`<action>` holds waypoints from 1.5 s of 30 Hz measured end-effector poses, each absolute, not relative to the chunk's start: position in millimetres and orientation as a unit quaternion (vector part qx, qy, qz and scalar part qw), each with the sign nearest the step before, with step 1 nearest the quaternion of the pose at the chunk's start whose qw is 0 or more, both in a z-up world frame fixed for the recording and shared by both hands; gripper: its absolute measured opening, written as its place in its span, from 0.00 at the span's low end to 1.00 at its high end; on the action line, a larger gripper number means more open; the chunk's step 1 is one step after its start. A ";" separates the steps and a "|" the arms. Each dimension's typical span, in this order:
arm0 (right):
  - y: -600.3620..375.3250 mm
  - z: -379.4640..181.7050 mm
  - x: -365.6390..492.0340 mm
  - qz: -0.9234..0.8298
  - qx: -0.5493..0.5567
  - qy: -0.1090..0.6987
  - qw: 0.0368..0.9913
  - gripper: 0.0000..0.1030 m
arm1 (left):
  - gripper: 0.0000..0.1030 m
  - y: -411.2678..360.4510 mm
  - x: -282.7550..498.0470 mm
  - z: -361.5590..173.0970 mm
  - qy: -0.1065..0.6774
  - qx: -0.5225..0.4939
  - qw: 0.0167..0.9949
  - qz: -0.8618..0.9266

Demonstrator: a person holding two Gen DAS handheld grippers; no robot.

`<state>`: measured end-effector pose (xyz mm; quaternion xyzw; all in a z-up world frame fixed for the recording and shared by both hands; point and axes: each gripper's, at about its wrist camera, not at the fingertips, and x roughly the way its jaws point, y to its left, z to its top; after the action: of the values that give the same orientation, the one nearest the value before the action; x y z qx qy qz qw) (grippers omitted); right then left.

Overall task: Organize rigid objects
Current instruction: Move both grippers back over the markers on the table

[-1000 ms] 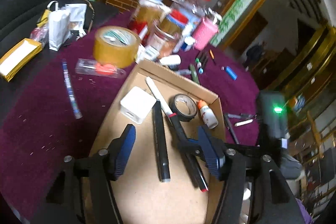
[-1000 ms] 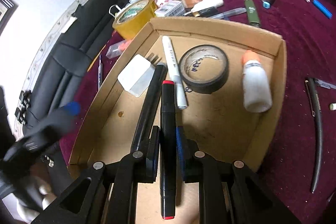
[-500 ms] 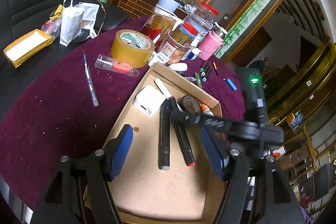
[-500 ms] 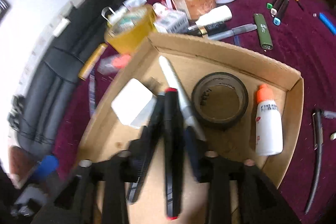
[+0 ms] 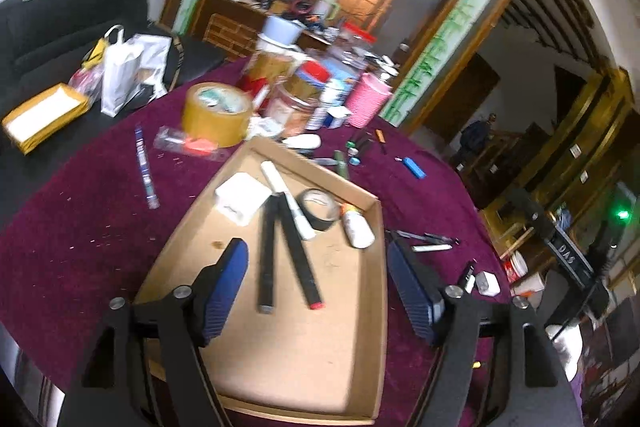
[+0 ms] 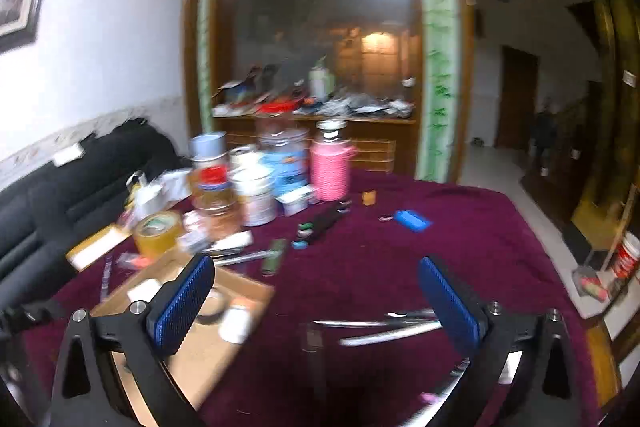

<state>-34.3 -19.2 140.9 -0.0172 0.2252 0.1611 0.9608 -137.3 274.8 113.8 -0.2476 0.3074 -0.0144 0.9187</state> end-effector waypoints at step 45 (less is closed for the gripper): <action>-295.9 -5.2 31.2 -0.027 0.322 0.390 0.862 0.99 | 0.26 -72.4 38.6 13.2 0.491 0.059 0.843 -0.213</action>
<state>31.2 -295.9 -5.2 0.3221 0.3897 -0.0266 0.8624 38.6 -72.4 13.2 0.0588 0.4905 -0.2130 0.8429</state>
